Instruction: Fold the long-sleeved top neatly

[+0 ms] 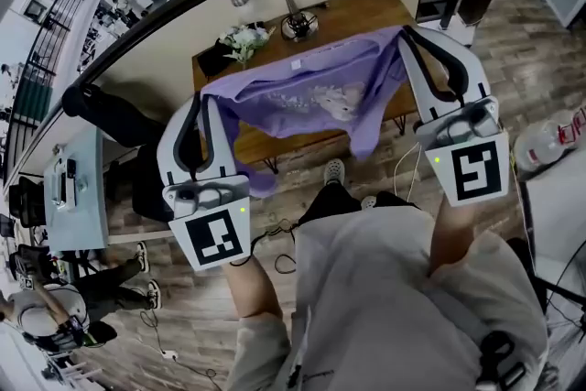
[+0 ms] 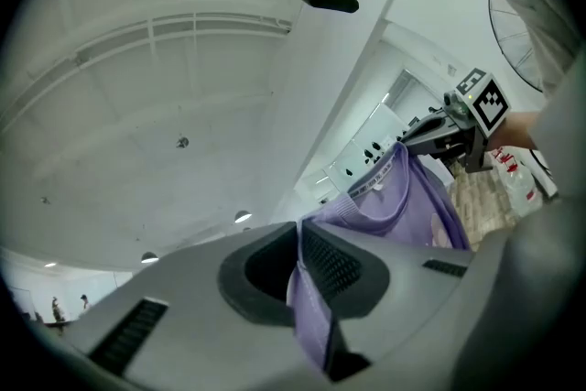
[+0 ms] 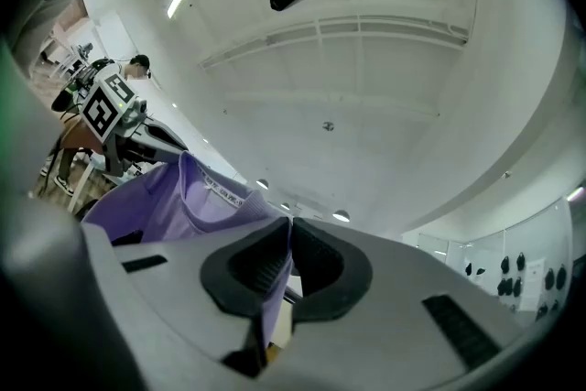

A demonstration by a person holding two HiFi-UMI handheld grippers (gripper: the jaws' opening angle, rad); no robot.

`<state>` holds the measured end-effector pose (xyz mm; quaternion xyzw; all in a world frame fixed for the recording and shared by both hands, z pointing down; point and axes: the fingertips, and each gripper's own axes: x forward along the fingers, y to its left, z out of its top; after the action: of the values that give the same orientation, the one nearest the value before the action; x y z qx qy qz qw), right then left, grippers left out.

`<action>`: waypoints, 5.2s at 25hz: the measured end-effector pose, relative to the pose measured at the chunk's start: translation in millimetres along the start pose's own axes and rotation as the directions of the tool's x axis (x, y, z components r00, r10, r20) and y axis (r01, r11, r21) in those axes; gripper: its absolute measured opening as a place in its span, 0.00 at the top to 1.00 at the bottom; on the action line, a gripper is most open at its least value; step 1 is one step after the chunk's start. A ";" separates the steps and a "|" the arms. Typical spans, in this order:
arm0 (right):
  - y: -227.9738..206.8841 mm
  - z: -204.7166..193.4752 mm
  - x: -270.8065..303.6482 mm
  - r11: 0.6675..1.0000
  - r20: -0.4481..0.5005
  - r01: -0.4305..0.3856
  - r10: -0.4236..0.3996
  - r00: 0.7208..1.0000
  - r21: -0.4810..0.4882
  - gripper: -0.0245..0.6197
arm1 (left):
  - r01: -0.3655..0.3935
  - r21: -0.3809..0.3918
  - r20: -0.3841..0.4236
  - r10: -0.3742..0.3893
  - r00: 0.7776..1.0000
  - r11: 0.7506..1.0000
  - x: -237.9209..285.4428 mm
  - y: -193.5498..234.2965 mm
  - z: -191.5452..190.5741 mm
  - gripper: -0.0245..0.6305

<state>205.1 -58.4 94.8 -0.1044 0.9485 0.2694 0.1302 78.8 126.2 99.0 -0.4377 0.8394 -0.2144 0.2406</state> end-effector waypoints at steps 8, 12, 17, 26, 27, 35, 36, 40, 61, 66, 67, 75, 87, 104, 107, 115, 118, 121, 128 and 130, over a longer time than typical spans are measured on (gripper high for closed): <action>31.2 -150.5 68.2 0.991 -0.259 -0.111 0.128 0.957 0.080 0.93 | 0.152 -0.050 -0.215 -0.159 0.964 0.987 68.4 -29.7 -132.9 0.91; 68.8 -246.8 145.6 0.980 -0.373 -0.188 0.198 0.907 0.064 0.93 | 0.252 -0.076 -0.303 -0.263 0.916 0.965 137.7 -25.7 -231.1 0.91; 108.2 -338.0 194.9 0.951 -0.491 -0.294 0.301 0.818 0.094 0.93 | 0.277 -0.167 -0.448 -0.323 0.833 0.946 191.1 -26.3 -344.0 0.91; 143.3 -463.1 273.5 0.922 -0.639 -0.350 0.370 0.675 0.164 0.93 | 0.314 -0.290 -0.529 -0.425 0.735 0.904 260.0 -45.3 -483.1 0.91; 146.7 -478.0 281.1 0.920 -0.653 -0.348 0.376 0.657 0.180 0.93 | 0.317 -0.305 -0.533 -0.436 0.725 0.898 267.9 -48.3 -497.2 0.91; 178.9 -587.4 302.1 0.903 -0.744 -0.301 0.425 0.516 0.307 0.93 | 0.310 -0.416 -0.589 -0.513 0.625 0.855 296.1 -88.7 -595.3 0.91; 183.3 -597.2 302.8 0.901 -0.752 -0.295 0.429 0.500 0.318 0.93 | 0.307 -0.427 -0.594 -0.520 0.614 0.851 296.4 -93.5 -604.0 0.91; 198.5 -628.9 304.3 0.891 -0.773 -0.280 0.450 0.448 0.356 0.93 | 0.281 -0.469 -0.616 -0.538 0.575 0.837 295.2 -109.3 -634.7 0.91; 175.5 -587.4 273.0 0.872 -0.686 -0.245 0.485 0.542 0.424 0.85 | 0.096 -0.605 -0.553 -0.504 0.664 0.791 273.9 -98.0 -583.4 0.78; 193.5 -569.8 215.3 0.849 -0.671 -0.288 0.527 0.521 0.443 0.85 | 0.055 -0.602 -0.547 -0.462 0.698 0.797 236.1 -130.8 -544.6 0.78; 196.4 -565.7 202.7 0.845 -0.668 -0.297 0.534 0.517 0.445 0.85 | 0.049 -0.604 -0.547 -0.458 0.701 0.795 227.2 -139.0 -537.2 0.78; 228.3 -537.0 84.0 0.788 -0.632 -0.382 0.616 0.471 0.483 0.84 | -0.013 -0.599 -0.557 -0.404 0.726 0.801 156.2 -201.9 -483.5 0.92; 281.9 -507.9 -56.5 0.731 -0.610 -0.517 0.670 0.423 0.445 0.84 | 0.001 -0.620 -0.560 -0.444 0.699 0.785 84.9 -287.9 -450.1 0.93; 358.9 -574.6 -149.7 0.885 -0.807 -0.150 0.463 0.366 0.440 0.49 | 0.027 -0.655 -0.554 -0.504 0.662 0.755 4.5 -343.0 -443.7 0.93; 361.8 -578.7 -139.3 0.892 -0.808 -0.009 0.413 0.420 0.451 0.50 | 0.022 -0.658 -0.557 -0.506 0.659 0.753 -9.5 -346.4 -450.5 0.93; 348.6 -549.7 -147.2 0.863 -0.788 0.059 0.428 0.442 0.502 0.93 | 0.066 -0.659 -0.539 -0.533 0.652 0.749 -37.6 -356.8 -449.6 0.93; 327.7 -519.1 -149.7 0.829 -0.747 0.063 0.465 0.476 0.556 0.93 | 0.066 -0.657 -0.532 -0.525 0.664 0.751 -40.1 -351.0 -442.9 0.93; 298.5 -488.3 -144.1 0.738 -0.673 0.114 0.525 0.521 0.665 0.93 | 0.069 -0.653 -0.522 -0.514 0.681 0.755 -39.6 -341.9 -428.7 0.93; 174.0 -446.3 -98.6 0.626 -0.591 0.208 0.499 0.634 0.752 0.93 | 0.118 -0.620 -0.506 -0.510 0.696 0.776 -34.2 -319.9 -379.7 0.93; 136.2 -444.7 -82.3 0.628 -0.587 0.221 0.464 0.663 0.746 0.93 | 0.112 -0.611 -0.507 -0.497 0.704 0.783 -31.3 -311.5 -365.8 0.93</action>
<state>161.4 -173.7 550.7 -0.0660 0.9402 -0.2178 -0.2535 74.8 43.5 573.3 -0.5240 0.8052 -0.1455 -0.2362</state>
